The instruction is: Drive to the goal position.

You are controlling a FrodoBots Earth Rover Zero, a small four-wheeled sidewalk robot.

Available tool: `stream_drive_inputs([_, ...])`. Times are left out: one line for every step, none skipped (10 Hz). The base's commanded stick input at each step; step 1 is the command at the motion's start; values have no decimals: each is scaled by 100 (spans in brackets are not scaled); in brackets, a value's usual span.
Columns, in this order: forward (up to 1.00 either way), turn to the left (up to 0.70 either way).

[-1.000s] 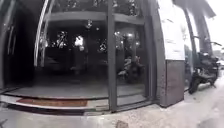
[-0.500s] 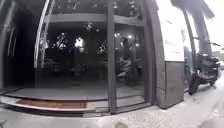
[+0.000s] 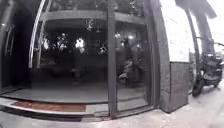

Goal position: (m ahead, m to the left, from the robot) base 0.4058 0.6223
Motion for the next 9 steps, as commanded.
stream_drive_inputs([0,-45])
stream_drive_inputs([0,-45])
stream_drive_inputs([0,-45])
stream_drive_inputs([0,-45])
stream_drive_inputs([0,-45])
stream_drive_inputs([0,-45])
stream_drive_inputs([0,-45])
stream_drive_inputs([0,-44])
stream_drive_inputs([0,-45])
